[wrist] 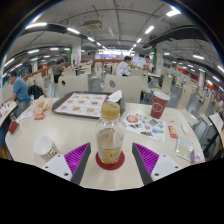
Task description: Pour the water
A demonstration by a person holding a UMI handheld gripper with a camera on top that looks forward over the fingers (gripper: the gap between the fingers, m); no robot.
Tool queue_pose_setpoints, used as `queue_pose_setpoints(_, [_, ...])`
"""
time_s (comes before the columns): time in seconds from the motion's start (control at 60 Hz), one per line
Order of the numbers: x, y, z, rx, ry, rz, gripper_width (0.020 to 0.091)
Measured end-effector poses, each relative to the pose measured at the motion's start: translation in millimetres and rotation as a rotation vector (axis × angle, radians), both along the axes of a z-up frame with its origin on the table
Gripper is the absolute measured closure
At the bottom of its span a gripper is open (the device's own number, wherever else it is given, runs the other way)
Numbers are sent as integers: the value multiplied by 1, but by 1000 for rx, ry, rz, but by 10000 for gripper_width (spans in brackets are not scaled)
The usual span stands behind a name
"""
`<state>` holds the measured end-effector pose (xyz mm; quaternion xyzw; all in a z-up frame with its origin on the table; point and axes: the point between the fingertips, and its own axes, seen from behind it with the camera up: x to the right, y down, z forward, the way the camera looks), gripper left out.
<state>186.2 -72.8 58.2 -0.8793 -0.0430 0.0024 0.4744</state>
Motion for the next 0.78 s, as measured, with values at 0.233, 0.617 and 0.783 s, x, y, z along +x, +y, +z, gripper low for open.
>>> queue_pose_setpoints(0.233, [-8, -87, 49, -109, 23, -36, 258])
queue_pose_setpoints(0.617, [-1, -186, 102, -101, -3, -99, 255])
queue_pose_setpoints(0.783, [3, -195, 115, -68, -13, -109, 249])
